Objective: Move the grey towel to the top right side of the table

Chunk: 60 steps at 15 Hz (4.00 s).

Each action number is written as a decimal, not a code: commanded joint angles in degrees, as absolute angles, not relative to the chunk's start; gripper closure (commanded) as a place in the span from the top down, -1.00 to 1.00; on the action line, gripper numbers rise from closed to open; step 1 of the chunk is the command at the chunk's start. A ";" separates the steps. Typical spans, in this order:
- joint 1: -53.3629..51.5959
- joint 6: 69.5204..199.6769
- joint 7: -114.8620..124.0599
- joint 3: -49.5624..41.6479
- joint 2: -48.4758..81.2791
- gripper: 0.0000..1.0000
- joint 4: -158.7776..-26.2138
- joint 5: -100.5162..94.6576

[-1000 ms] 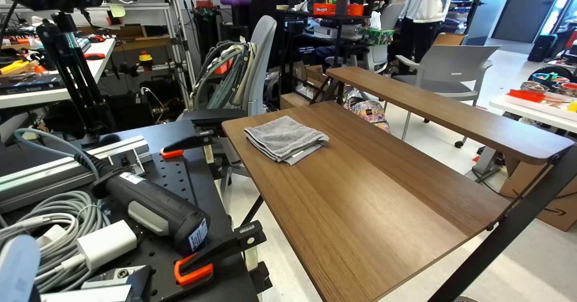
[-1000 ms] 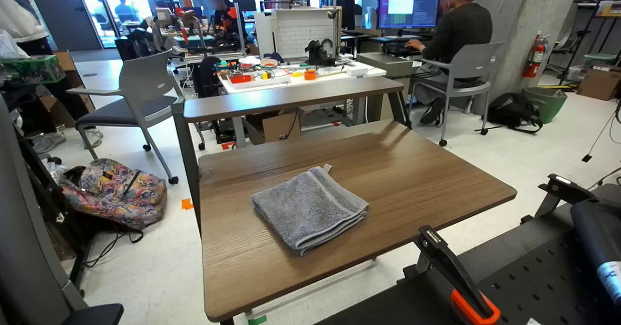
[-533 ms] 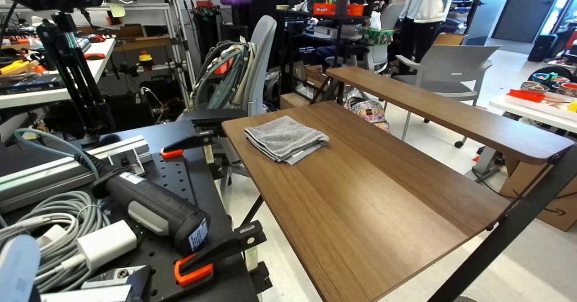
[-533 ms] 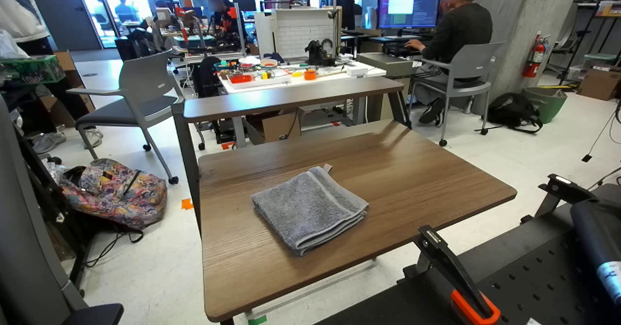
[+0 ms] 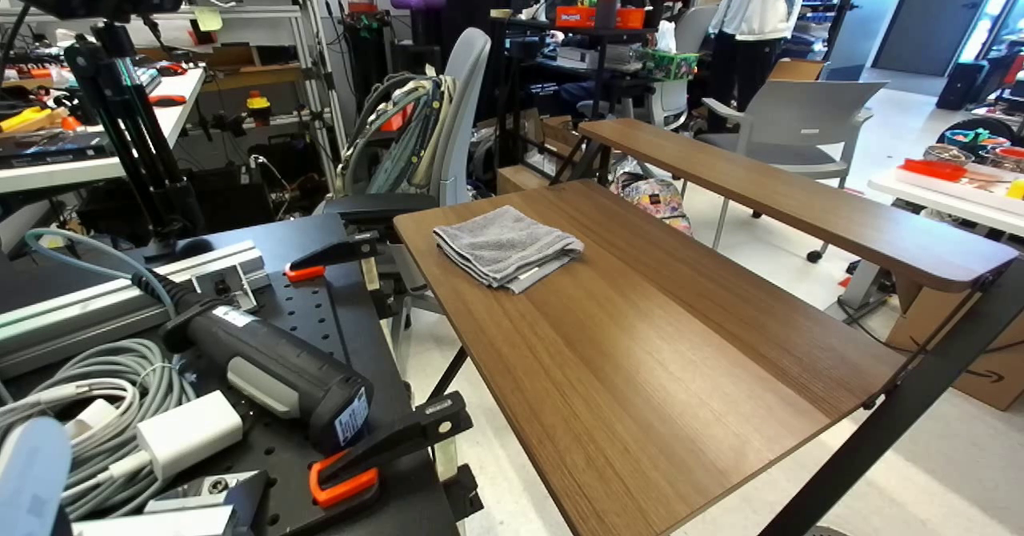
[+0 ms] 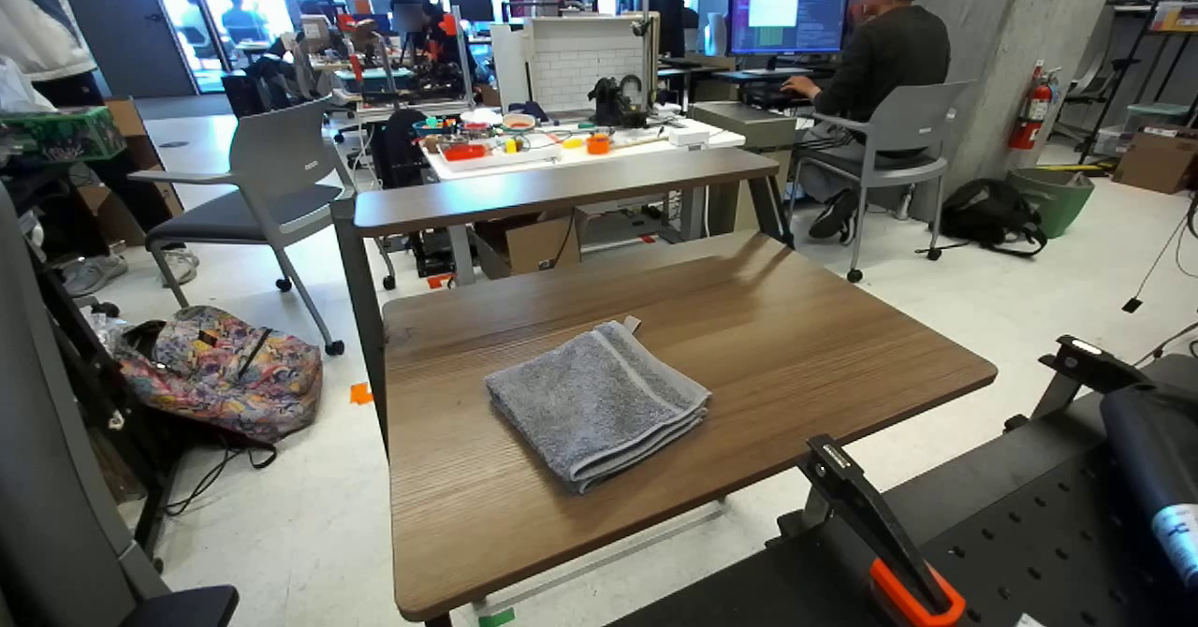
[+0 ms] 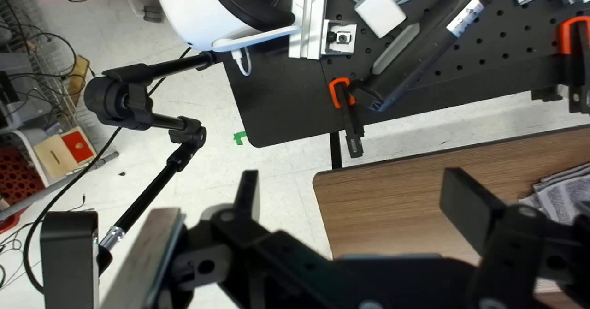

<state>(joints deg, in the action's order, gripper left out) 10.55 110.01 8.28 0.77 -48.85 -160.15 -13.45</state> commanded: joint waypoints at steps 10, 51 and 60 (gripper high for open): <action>-1.53 138.50 34.91 13.52 -16.26 1.00 -150.12 9.59; -19.34 161.13 51.48 1.21 44.92 1.00 -111.87 4.15; -18.58 156.71 51.15 -1.11 52.54 1.00 -103.02 5.22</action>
<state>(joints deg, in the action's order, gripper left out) -18.45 159.85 52.67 -0.09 49.90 -107.14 3.95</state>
